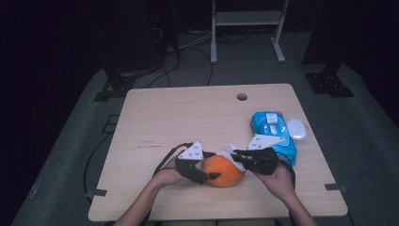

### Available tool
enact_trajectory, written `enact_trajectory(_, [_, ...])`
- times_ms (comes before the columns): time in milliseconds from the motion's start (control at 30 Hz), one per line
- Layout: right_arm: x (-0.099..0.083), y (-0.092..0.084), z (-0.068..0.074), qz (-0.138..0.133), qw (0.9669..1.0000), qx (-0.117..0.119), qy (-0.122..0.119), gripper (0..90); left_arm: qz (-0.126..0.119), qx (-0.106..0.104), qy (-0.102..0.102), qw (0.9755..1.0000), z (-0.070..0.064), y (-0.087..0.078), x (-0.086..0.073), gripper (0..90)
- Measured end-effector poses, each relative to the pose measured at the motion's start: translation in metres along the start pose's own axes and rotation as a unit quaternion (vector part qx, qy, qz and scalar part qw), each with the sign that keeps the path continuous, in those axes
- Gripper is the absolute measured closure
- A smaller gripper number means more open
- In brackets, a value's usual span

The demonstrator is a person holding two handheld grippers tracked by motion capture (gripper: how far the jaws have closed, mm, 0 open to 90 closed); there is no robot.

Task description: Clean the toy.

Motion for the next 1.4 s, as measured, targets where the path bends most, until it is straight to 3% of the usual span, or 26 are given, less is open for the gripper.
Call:
enact_trajectory(167, [0.017, 0.014, 0.029, -0.010, 0.9991, 0.031, -0.027, 78.2, 0.007, 0.005, 0.031, 0.9995, -0.007, 0.003, 0.005, 25.7])
enact_trajectory(267, [0.021, 0.024, 0.041, 0.003, 0.9983, 0.028, -0.052, 78.0, 0.016, 0.006, 0.039, 0.9991, -0.007, 0.002, 0.004, 25.8])
enact_trajectory(400, [0.018, 0.021, 0.030, -0.003, 0.9990, 0.026, -0.037, 78.1, 0.007, 0.000, 0.018, 0.9998, -0.002, 0.000, 0.000, 26.1])
enact_trajectory(533, [0.007, 0.007, 0.006, -0.010, 0.9999, 0.009, -0.002, 78.1, 0.002, -0.004, 0.000, 1.0000, 0.004, -0.003, -0.005, 26.0])
enact_trajectory(667, [-0.003, 0.001, -0.006, -0.013, 0.9996, 0.009, 0.023, 78.1, 0.000, -0.004, -0.003, 1.0000, 0.005, -0.002, -0.004, 25.9])
enact_trajectory(767, [-0.001, 0.003, -0.004, -0.012, 0.9999, 0.000, 0.012, 78.0, 0.001, 0.000, -0.015, 0.9999, 0.006, -0.001, -0.004, 25.0])
enact_trajectory(867, [0.000, 0.004, -0.002, -0.013, 0.9998, -0.007, 0.011, 78.1, 0.003, 0.006, -0.039, 0.9992, 0.007, 0.000, -0.003, 22.8])
enact_trajectory(967, [0.006, 0.006, 0.005, -0.019, 0.9998, 0.001, 0.007, 78.1, 0.008, 0.015, -0.047, 0.9988, 0.007, 0.001, 0.000, 22.5])
enact_trajectory(1067, [0.011, 0.012, 0.021, -0.019, 0.9995, 0.021, -0.013, 78.0, 0.007, 0.015, -0.053, 0.9985, 0.009, 0.002, -0.001, 22.8])
enact_trajectory(1167, [0.014, 0.014, 0.025, -0.014, 0.9993, 0.013, -0.032, 78.0, 0.005, 0.012, -0.063, 0.9979, 0.012, 0.000, -0.004, 23.3])
enact_trajectory(1300, [0.007, 0.008, 0.003, -0.017, 0.9998, -0.010, -0.009, 78.0, -0.003, 0.012, -0.095, 0.9954, 0.020, -0.004, -0.009, 23.4])
enact_trajectory(1333, [0.003, 0.005, -0.006, -0.021, 0.9996, -0.011, 0.014, 78.1, -0.005, 0.011, -0.102, 0.9947, 0.022, -0.003, -0.009, 23.4])
enact_trajectory(1400, [-0.002, 0.003, -0.015, -0.028, 0.9989, -0.008, 0.036, 78.1, -0.005, 0.011, -0.104, 0.9946, 0.022, -0.002, -0.009, 23.4])
Point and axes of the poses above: each handheld gripper's, and its own axes: y roughly forward along the jaws, x roughly out of its top, z roughly to its left, the point moved 8 cm from there along y, roughly forward along the jaws, and after that the axes turned 3 degrees about x, right-handed, at the moved point
